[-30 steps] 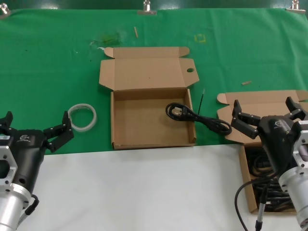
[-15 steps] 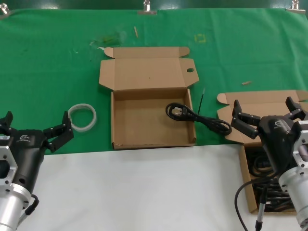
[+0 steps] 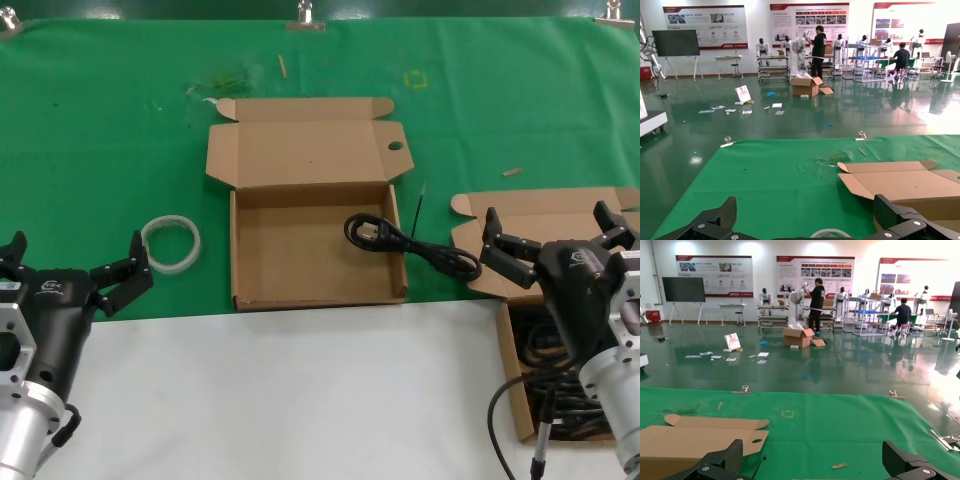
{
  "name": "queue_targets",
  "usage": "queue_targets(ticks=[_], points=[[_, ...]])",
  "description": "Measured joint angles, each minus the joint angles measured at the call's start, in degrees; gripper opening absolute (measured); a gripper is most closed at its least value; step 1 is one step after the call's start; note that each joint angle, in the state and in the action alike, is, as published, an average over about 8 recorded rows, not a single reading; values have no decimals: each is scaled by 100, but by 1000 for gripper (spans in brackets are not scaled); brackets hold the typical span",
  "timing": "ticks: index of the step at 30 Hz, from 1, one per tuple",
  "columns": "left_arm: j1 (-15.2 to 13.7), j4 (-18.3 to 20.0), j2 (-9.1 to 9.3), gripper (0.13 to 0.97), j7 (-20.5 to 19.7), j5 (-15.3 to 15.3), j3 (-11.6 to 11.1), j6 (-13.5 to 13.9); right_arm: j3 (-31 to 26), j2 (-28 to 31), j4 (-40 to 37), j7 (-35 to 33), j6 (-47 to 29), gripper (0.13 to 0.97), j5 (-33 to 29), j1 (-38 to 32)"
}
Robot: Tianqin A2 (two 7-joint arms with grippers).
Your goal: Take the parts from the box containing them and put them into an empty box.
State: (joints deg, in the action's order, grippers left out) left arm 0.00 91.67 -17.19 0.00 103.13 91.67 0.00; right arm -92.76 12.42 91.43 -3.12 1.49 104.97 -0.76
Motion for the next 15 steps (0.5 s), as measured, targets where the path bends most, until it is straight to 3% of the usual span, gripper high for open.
queue_targets(ticks=[15], points=[[0, 0, 0, 966, 0, 0, 0, 0, 0, 0, 0, 0, 0, 966, 0, 0]])
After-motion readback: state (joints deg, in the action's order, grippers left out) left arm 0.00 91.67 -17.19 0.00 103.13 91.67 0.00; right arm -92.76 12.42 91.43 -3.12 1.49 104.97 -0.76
